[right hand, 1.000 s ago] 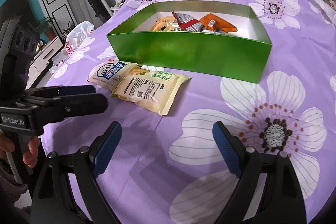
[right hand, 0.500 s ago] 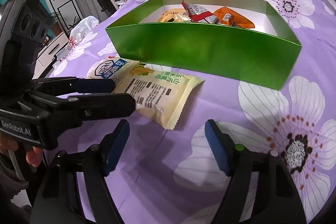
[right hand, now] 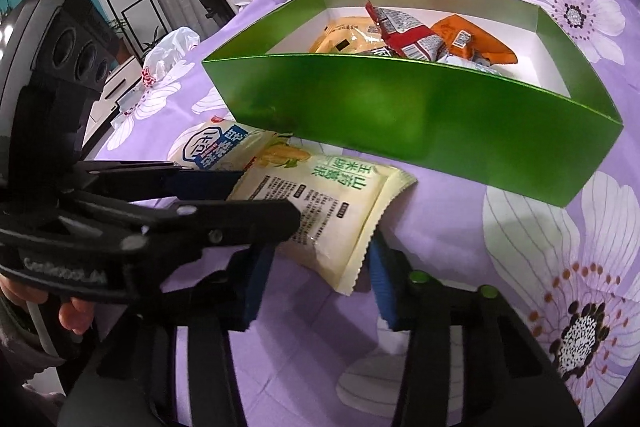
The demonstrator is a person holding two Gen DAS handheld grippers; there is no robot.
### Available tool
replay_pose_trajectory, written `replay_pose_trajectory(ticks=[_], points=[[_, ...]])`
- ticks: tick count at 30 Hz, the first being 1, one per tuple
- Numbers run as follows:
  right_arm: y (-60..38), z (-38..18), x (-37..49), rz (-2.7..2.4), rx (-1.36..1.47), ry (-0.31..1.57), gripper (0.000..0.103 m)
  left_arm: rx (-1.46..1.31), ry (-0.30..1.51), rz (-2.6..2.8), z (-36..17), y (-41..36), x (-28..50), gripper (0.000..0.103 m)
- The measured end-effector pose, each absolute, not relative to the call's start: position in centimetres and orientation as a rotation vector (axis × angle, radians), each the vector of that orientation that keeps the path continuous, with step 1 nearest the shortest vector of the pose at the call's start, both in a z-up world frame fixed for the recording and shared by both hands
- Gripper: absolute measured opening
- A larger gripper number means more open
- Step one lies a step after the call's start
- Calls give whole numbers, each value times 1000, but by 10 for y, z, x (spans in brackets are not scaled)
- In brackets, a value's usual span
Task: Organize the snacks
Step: 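Reach the left tool to the white-and-green packet and grasp it, then lift the white-and-green packet with the left tool into the green box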
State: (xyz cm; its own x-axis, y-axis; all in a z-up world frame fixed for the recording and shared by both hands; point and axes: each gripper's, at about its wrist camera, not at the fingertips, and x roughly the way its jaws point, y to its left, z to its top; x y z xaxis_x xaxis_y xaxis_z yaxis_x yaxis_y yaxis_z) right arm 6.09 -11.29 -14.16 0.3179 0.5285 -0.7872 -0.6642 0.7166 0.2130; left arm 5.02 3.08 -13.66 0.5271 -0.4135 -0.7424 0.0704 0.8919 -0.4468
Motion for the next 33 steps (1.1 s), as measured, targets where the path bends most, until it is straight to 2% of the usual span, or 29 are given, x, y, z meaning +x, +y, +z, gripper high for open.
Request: replay_pose_trajectory(ticks=[6, 11, 33], points=[[-109, -141, 60, 797, -183, 963, 30, -359, 971, -313, -134, 23, 49, 47], [-108, -138, 56, 797, -207, 946, 25, -346, 966, -318, -129, 19, 46, 47], [-127, -80, 34, 798, -163, 802, 25, -257, 837, -336, -63, 2, 27, 47]])
